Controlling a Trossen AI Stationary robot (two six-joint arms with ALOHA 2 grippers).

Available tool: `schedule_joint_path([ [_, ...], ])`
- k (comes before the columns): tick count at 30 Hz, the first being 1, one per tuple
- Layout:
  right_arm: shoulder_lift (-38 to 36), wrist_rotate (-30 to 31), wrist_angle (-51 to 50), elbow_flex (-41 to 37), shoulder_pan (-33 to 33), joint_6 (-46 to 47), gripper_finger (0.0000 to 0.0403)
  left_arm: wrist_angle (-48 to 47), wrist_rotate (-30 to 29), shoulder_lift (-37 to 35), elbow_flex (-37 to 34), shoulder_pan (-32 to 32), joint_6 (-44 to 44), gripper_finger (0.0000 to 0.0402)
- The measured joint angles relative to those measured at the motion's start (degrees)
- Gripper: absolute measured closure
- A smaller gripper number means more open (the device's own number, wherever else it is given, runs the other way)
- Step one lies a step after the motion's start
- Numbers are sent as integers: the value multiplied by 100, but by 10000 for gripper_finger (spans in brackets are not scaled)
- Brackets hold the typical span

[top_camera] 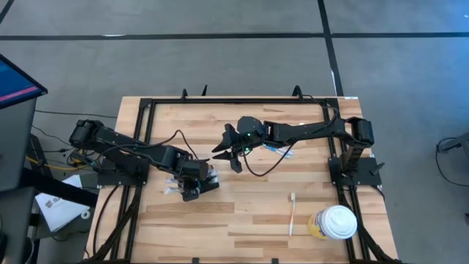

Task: Pick & Place toothbrushing station
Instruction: Put the left mouthwash into the middle section of the mesh organizer

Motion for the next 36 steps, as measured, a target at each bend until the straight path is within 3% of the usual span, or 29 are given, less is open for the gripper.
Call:
schedule_joint_path([
  [12,0,0,0,0,-1,0,294,-4,0,-1,0,0,9,272],
  [24,0,0,-2,0,-1,-2,294,-3,31,-2,0,1,155,270],
  [36,0,0,-2,0,-1,0,294,38,46,-570,-4,-1,122,271],
])
